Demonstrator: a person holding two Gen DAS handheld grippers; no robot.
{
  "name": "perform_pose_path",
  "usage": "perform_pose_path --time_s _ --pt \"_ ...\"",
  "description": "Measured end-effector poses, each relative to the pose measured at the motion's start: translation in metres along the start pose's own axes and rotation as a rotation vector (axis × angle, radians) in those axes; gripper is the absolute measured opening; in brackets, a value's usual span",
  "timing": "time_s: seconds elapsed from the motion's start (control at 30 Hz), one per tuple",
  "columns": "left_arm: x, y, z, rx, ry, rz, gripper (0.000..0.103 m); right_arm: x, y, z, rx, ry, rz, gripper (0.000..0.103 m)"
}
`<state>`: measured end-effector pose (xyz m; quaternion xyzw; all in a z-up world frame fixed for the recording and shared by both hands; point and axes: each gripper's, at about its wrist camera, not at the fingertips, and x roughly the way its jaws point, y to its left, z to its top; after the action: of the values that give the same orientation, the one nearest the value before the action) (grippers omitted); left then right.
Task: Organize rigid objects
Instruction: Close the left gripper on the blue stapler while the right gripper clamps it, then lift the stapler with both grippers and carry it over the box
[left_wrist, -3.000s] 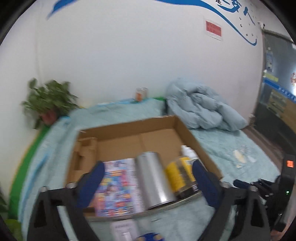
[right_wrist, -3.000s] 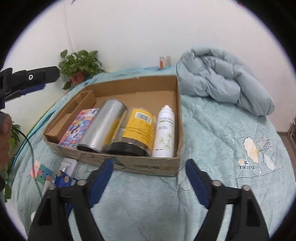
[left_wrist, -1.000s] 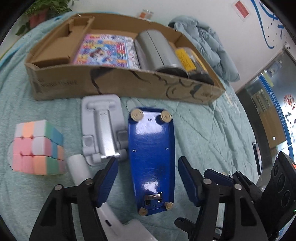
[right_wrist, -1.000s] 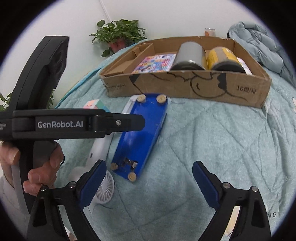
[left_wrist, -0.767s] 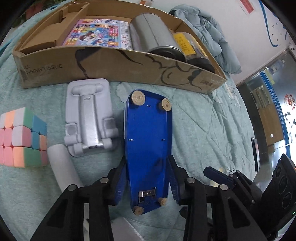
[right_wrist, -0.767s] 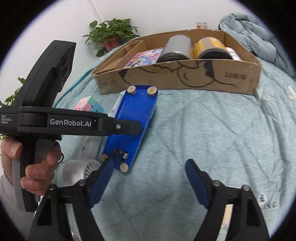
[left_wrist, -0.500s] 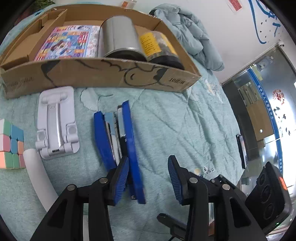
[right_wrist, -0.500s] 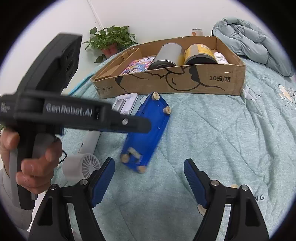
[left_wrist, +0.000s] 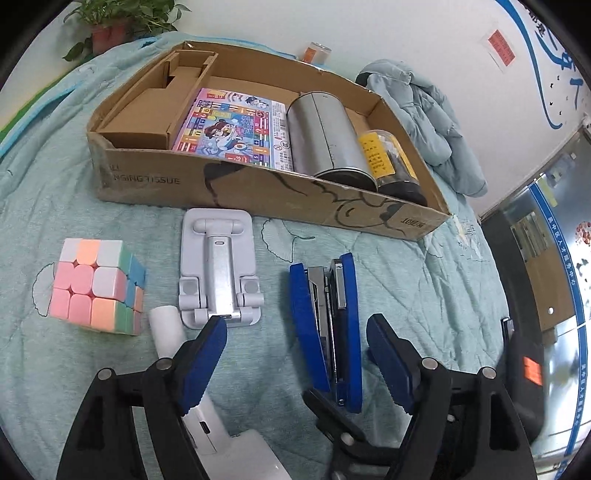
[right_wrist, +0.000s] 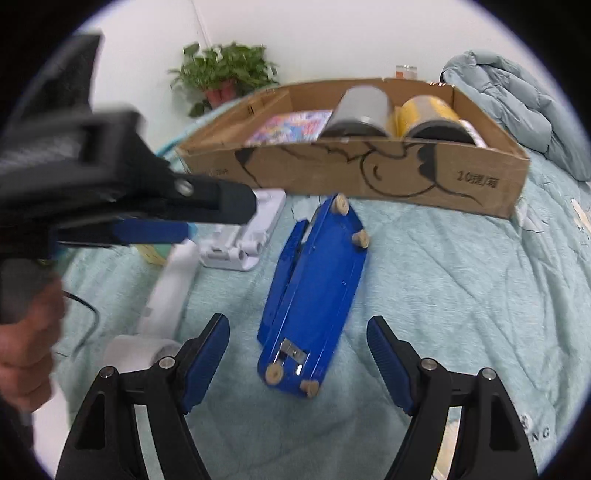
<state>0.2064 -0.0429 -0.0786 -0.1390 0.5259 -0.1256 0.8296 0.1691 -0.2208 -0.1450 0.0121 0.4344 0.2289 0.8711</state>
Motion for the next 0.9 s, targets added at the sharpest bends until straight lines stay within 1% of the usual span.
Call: perform_pose_path --time_s 0.03,0.07,0.1,0.2,0.23,0.33,0.4,0.47,0.53,0.57,0.6,0.63,0.67,0.7,0.73,0.77,0.83,0.9 --pt "0.002 0.001 0.0 -0.002 0.002 0.004 0.076 0.008 0.001 0.0 -0.007 0.023 -0.003 0.057" --pt "0.003 0.001 -0.001 -0.002 0.004 0.005 0.077 0.014 0.0 0.0 -0.007 0.045 0.004 0.048" --pt "0.004 0.002 -0.001 0.0 0.007 0.004 0.076 0.016 -0.002 0.001 -0.003 0.047 0.026 0.044" --pt "0.008 0.0 0.0 0.011 0.017 -0.013 0.076 0.013 -0.009 0.002 0.024 0.022 0.054 0.04" --pt "0.01 -0.002 0.0 0.018 0.02 -0.019 0.076 0.012 -0.016 0.002 0.055 0.02 0.082 0.039" --pt "0.013 -0.005 0.001 0.017 0.028 -0.035 0.077 0.009 -0.052 -0.005 0.242 0.02 0.261 0.037" --pt "0.016 -0.008 0.0 0.022 0.042 -0.064 0.076 0.007 -0.074 -0.012 0.353 0.008 0.362 0.035" --pt "0.019 -0.013 0.0 0.028 0.048 -0.091 0.077 0.004 -0.091 -0.021 0.437 -0.012 0.43 0.034" --pt "0.023 -0.018 0.0 0.021 0.058 -0.124 0.077 0.002 -0.106 -0.026 0.505 -0.022 0.471 0.035" --pt "0.026 -0.019 0.001 0.015 0.067 -0.142 0.08 -0.001 -0.114 -0.028 0.534 -0.036 0.467 0.036" --pt "0.03 -0.021 0.0 0.008 0.077 -0.156 0.083 -0.006 -0.119 -0.028 0.541 -0.047 0.436 0.039" --pt "0.033 -0.022 0.0 0.003 0.083 -0.166 0.084 -0.01 -0.122 -0.027 0.534 -0.055 0.388 0.042" --pt "0.036 -0.025 -0.001 0.002 0.088 -0.168 0.084 -0.016 -0.125 -0.026 0.517 -0.059 0.299 0.042" --pt "0.039 -0.027 -0.001 0.005 0.093 -0.168 0.084 -0.021 -0.127 -0.025 0.497 -0.066 0.239 0.042" --pt "0.044 -0.031 -0.002 0.012 0.099 -0.166 0.084 -0.025 -0.13 -0.023 0.478 -0.073 0.199 0.045" --pt "0.047 -0.033 -0.002 0.015 0.102 -0.162 0.084 -0.031 -0.13 -0.022 0.45 -0.084 0.161 0.05" --pt "0.053 -0.039 -0.002 0.023 0.104 -0.15 0.084 -0.041 -0.125 -0.019 0.384 -0.105 0.095 0.076" --pt "0.059 -0.045 -0.002 0.035 0.105 -0.14 0.084 -0.047 -0.114 -0.016 0.284 -0.139 0.043 0.081"
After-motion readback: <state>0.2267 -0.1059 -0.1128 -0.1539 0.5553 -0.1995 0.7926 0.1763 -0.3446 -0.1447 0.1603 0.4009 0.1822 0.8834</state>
